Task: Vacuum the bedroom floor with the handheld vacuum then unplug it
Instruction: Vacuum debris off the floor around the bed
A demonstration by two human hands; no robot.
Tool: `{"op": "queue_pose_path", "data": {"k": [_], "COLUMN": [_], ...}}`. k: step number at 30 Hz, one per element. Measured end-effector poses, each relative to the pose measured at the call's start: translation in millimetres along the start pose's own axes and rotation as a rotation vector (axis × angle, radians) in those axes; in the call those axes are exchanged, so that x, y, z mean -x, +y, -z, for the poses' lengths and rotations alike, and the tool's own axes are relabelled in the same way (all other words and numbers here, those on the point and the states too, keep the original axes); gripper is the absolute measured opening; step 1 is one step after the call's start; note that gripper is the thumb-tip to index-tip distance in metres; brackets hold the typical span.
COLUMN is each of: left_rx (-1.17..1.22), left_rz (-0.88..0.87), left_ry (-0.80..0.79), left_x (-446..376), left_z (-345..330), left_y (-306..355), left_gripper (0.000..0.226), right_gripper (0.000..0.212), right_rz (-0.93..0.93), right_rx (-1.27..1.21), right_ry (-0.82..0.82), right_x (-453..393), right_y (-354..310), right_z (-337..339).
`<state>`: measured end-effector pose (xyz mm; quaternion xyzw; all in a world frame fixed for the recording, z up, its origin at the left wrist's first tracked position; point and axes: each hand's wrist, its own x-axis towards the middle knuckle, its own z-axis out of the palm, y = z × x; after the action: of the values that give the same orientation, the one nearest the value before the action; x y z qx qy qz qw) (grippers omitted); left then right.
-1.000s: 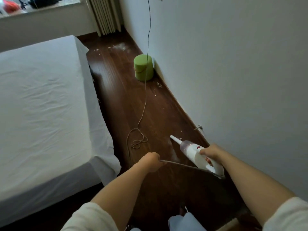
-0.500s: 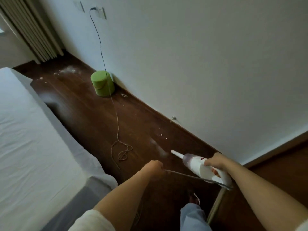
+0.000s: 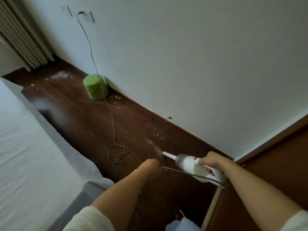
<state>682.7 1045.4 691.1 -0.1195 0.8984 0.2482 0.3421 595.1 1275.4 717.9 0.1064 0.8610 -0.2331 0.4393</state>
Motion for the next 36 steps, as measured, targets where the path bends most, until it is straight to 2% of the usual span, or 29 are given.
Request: {"op": "queue_pose_path", "data": {"k": [6, 10, 15, 22, 29, 36], "left_rx": [-0.016, 0.069, 0.139, 0.06, -0.126, -0.375], "left_rz": [0.063, 0.124, 0.193, 0.201, -0.03, -0.258], "left_ry": [0.011, 0.012, 0.07, 0.067, 0.011, -0.074], "left_x": [-16.4, -22.7, -17.7, -20.2, -41.0, -21.5], "left_z": [23.6, 30.4, 38.1, 52.4, 67.9, 61.2], "left_y": [-5.4, -15.4, -32.8, -54.9, -51.7, -70.3], "left_gripper": [0.031, 0.025, 0.018, 0.026, 0.033, 0.032], "right_gripper": [0.054, 0.062, 0.056, 0.05, 0.051, 0.038], "right_rz": [0.029, 0.046, 0.111, 0.094, -0.021, -0.23], "right_rx": [0.032, 0.042, 0.089, 0.069, -0.031, -0.278], "right_ry": [-0.017, -0.009, 0.003, -0.002, 0.077, 0.16], "right_x": [-39.3, -57.2, -69.1, -61.0, -29.3, 43.3], "right_y": [-35.6, -59.5, -92.9, -111.8, -87.7, -44.5], "right_z": [9.7, 4.9, -2.6, -18.4, -45.2, -133.7]}}
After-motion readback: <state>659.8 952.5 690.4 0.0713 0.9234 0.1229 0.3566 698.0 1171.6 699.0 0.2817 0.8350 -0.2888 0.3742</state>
